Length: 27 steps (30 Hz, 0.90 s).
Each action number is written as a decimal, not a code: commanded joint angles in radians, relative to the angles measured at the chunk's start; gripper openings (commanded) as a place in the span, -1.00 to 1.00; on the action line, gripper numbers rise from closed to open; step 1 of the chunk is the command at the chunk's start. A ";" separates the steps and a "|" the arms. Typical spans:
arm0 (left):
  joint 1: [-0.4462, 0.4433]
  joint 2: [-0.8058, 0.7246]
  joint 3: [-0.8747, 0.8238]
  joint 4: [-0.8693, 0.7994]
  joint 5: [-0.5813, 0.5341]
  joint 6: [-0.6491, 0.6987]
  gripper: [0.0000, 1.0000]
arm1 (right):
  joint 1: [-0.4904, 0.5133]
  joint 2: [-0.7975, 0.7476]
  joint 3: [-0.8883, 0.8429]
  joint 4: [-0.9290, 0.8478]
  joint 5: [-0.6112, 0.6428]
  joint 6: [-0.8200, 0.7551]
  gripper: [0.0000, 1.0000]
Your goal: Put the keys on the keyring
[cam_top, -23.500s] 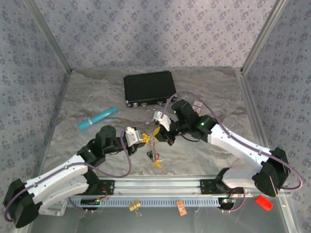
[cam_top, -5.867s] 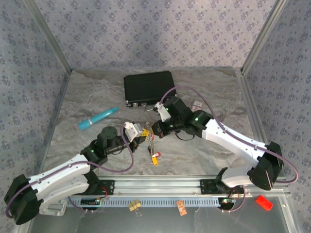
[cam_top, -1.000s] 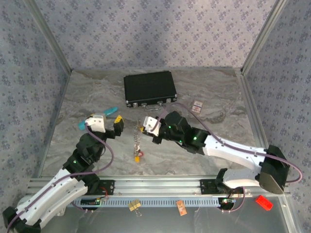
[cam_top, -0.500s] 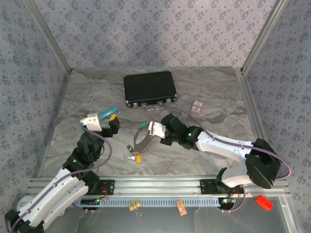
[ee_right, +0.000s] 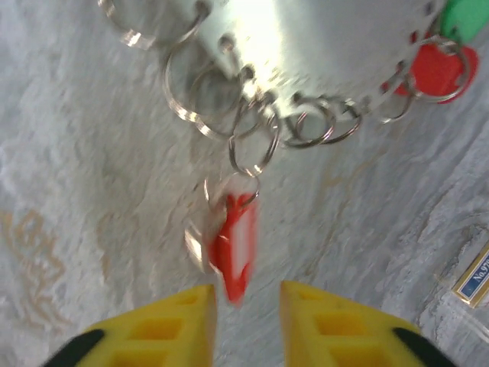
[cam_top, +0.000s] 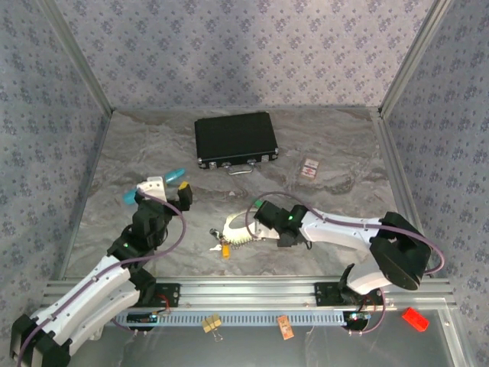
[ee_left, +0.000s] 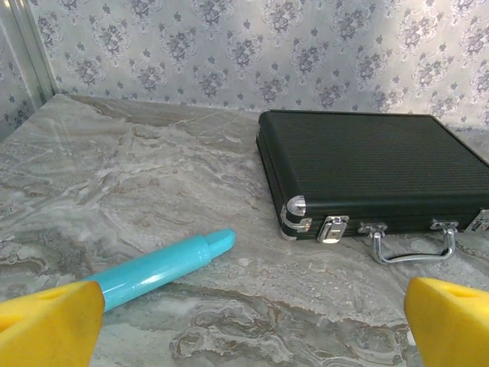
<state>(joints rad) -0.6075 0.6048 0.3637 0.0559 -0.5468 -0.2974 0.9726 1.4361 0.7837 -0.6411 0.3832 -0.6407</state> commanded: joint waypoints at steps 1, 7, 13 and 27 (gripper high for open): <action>0.018 0.001 0.024 0.031 -0.008 0.031 0.99 | -0.031 -0.048 0.028 -0.117 -0.080 0.034 -0.35; 0.093 0.029 0.022 0.073 -0.018 0.119 0.99 | -0.256 -0.328 0.024 0.200 -0.306 0.302 -0.22; 0.187 0.109 -0.022 0.181 -0.035 0.216 0.99 | -0.562 -0.449 -0.211 0.693 -0.130 0.517 0.09; 0.437 0.421 -0.137 0.487 0.081 0.215 0.99 | -0.925 0.001 -0.402 1.406 -0.274 0.541 -0.03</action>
<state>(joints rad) -0.1940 0.9768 0.2348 0.4026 -0.5251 -0.0864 0.0727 1.3777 0.3489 0.5785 0.1951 -0.0814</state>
